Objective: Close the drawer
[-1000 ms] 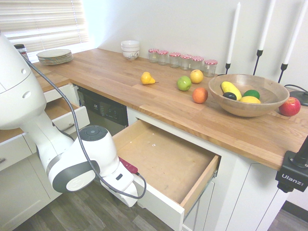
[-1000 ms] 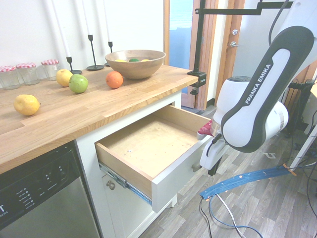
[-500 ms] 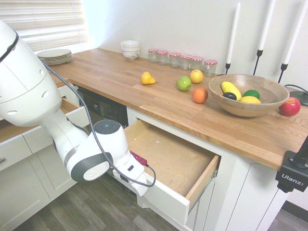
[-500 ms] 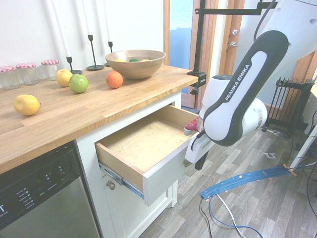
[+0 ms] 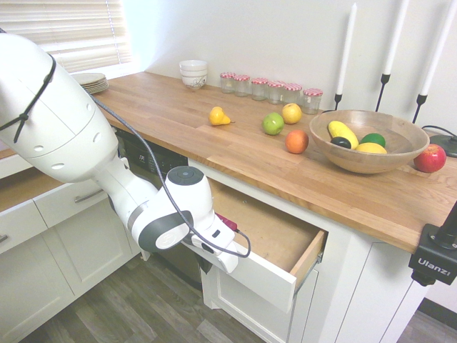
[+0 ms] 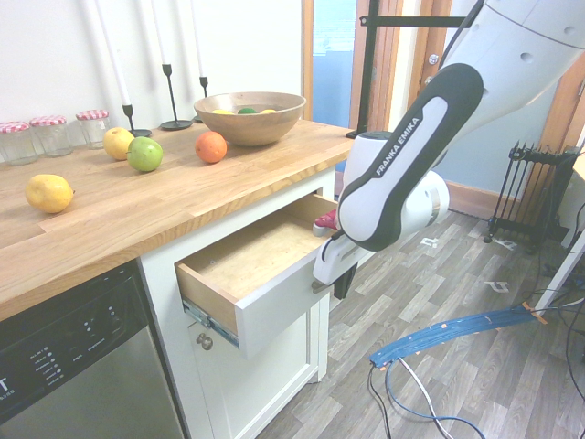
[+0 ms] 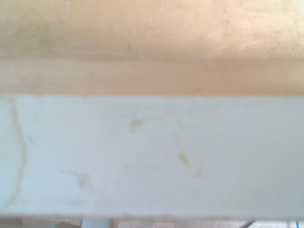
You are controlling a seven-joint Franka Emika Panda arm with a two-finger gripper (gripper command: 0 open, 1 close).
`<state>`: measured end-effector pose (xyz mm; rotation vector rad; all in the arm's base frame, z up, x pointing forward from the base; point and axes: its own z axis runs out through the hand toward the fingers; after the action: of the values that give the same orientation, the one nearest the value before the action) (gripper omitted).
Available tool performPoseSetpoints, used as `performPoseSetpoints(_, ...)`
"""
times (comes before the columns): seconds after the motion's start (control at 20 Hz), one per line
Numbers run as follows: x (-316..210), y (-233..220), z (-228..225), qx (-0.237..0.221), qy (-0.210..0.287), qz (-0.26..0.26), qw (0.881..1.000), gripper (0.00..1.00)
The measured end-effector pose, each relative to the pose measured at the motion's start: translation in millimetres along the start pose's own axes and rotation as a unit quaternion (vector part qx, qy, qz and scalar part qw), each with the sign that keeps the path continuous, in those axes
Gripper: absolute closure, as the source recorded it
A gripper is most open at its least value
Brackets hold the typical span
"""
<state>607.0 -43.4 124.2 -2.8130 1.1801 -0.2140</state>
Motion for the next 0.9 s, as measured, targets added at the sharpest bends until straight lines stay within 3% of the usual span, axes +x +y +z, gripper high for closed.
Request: performPoseSetpoints(0.9,66.9,-85.6,22.8,0.014,0.025,0.005,1.0,1.0)
